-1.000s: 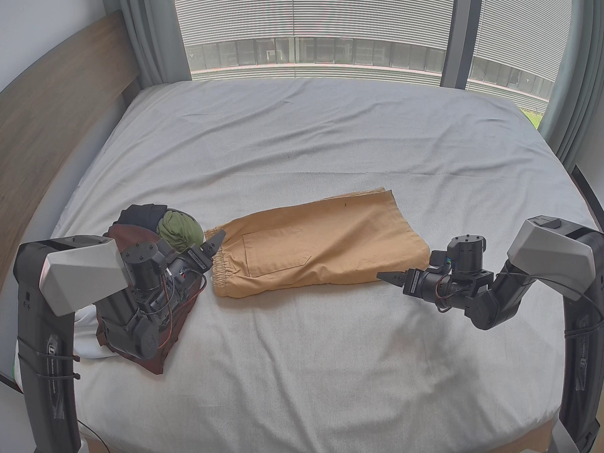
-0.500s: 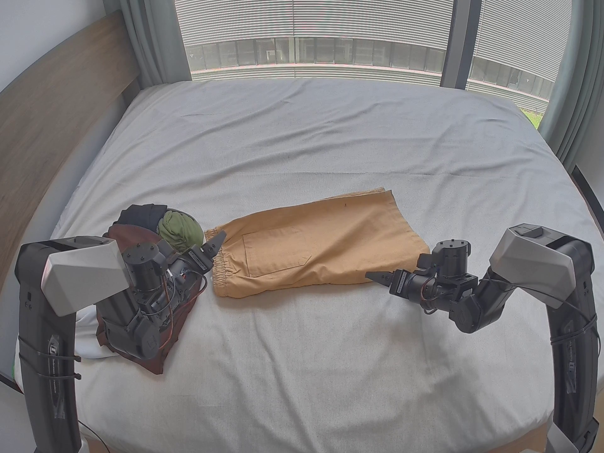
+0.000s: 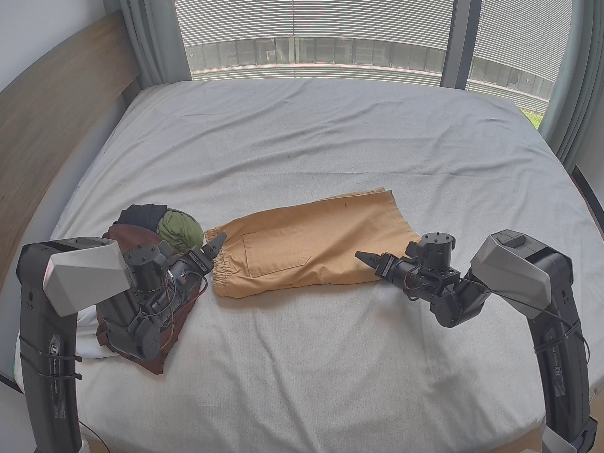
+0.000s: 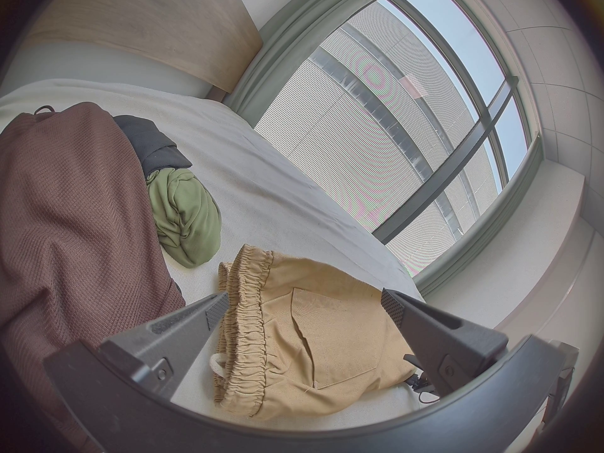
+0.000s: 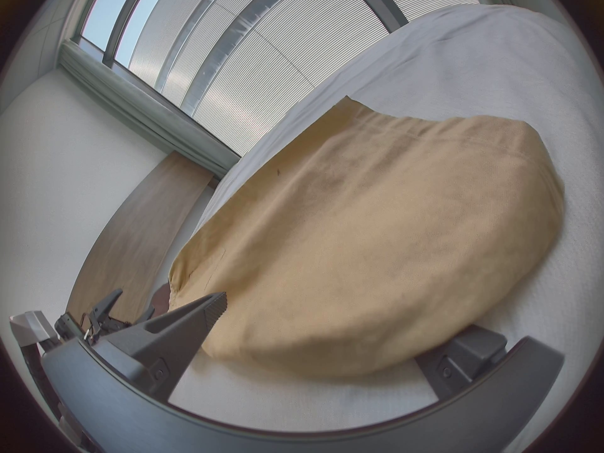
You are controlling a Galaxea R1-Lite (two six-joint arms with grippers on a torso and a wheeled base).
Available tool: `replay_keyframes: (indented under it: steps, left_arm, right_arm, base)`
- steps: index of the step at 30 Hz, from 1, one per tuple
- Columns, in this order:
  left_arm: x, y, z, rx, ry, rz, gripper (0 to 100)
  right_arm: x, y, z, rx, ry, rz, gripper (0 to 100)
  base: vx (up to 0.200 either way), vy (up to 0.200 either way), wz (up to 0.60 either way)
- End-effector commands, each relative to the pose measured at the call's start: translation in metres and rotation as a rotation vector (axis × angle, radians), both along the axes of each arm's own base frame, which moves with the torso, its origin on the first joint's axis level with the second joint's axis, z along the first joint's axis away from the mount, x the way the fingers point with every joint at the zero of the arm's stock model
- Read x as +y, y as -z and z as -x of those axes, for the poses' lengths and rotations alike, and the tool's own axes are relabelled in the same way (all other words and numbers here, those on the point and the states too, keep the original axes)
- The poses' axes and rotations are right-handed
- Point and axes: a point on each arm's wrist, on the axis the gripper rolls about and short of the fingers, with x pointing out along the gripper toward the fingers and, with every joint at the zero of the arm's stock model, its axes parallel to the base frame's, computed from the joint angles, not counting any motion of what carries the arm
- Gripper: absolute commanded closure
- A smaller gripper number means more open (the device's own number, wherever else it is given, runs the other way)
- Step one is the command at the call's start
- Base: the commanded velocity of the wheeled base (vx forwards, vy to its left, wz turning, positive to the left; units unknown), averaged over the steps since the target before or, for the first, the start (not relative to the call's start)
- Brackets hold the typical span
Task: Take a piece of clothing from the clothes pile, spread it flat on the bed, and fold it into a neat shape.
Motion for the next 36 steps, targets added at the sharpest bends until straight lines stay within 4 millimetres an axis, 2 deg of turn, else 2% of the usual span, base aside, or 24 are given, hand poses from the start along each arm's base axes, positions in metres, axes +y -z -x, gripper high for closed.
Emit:
replay_keyframes:
  steps: [1,12,22,26,27,36]
  left_arm:
    - [0.0,0.001,0.0,0.003,0.0,0.0,0]
    - [0.002,0.001,-0.001,0.001,-0.003,0.0,0]
    - [0.002,0.001,-0.001,0.001,-0.003,0.0,0]
    - [0.002,0.003,-0.001,0.006,-0.003,-0.001,0]
    - [0.002,0.003,-0.001,0.005,-0.003,0.0,0]
    - [0.001,0.003,-0.001,0.006,0.0,0.001,0]
  right_arm:
    - [0.003,0.009,-0.007,-0.006,0.005,-0.008,0]
    - [0.018,0.017,-0.018,-0.037,0.034,-0.043,0]
    - [0.018,0.017,-0.019,-0.051,0.047,-0.044,0]
    - [0.017,0.024,-0.018,-0.039,0.05,-0.039,0]
    - [0.016,0.024,-0.018,-0.037,0.052,-0.038,100]
    - [0.014,0.023,-0.014,-0.024,0.067,-0.03,100]
  base:
    - [0.0,0.0,0.0]
    - [0.0,0.0,0.0]
    - [0.0,0.0,0.0]
    - [0.0,0.0,0.0]
    - [0.0,0.0,0.0]
    - [0.0,0.0,0.0]
